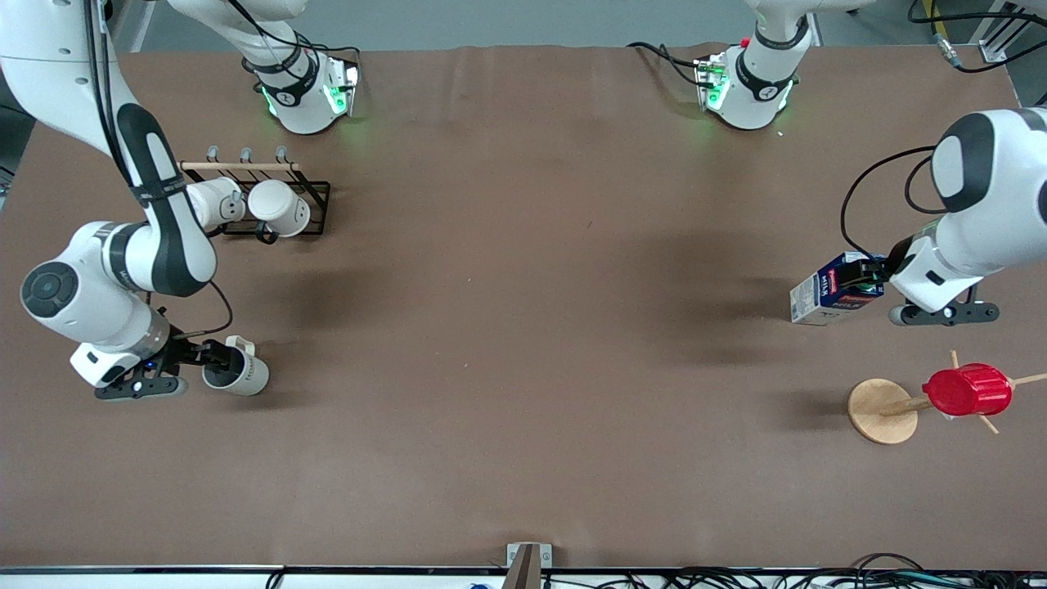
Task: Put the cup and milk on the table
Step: 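Grasp the white mug with the right gripper while the left gripper grasps the milk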
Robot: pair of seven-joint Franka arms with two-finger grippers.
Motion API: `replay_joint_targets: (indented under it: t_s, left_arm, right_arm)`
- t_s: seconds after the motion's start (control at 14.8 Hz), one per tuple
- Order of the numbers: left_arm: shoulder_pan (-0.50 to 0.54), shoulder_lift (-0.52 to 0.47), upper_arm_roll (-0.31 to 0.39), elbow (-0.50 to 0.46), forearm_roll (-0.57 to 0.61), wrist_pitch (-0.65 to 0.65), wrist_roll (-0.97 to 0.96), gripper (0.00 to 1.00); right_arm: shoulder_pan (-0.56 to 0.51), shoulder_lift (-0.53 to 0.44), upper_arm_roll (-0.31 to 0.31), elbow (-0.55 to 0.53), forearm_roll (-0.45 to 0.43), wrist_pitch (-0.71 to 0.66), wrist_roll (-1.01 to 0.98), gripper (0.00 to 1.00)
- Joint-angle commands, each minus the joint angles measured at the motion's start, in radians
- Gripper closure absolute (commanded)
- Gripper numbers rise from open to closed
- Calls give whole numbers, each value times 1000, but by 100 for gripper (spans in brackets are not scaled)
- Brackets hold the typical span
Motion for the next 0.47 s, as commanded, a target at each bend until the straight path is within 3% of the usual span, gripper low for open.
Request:
replay_joint_targets:
  t_s: [0.0, 0.27, 0.4]
  left_arm:
    - [22, -34, -6, -69, 33, 52, 9, 0]
    - [47, -29, -6, -112, 34, 95, 11, 0]
    - [60, -28, -7, -134, 34, 123, 12, 0]
  right_arm:
    - [3, 3, 1, -30, -10, 30, -7, 29]
    - [3, 13, 2, -29, -8, 43, 5, 96]
    - [1, 18, 1, -24, -7, 40, 5, 100]
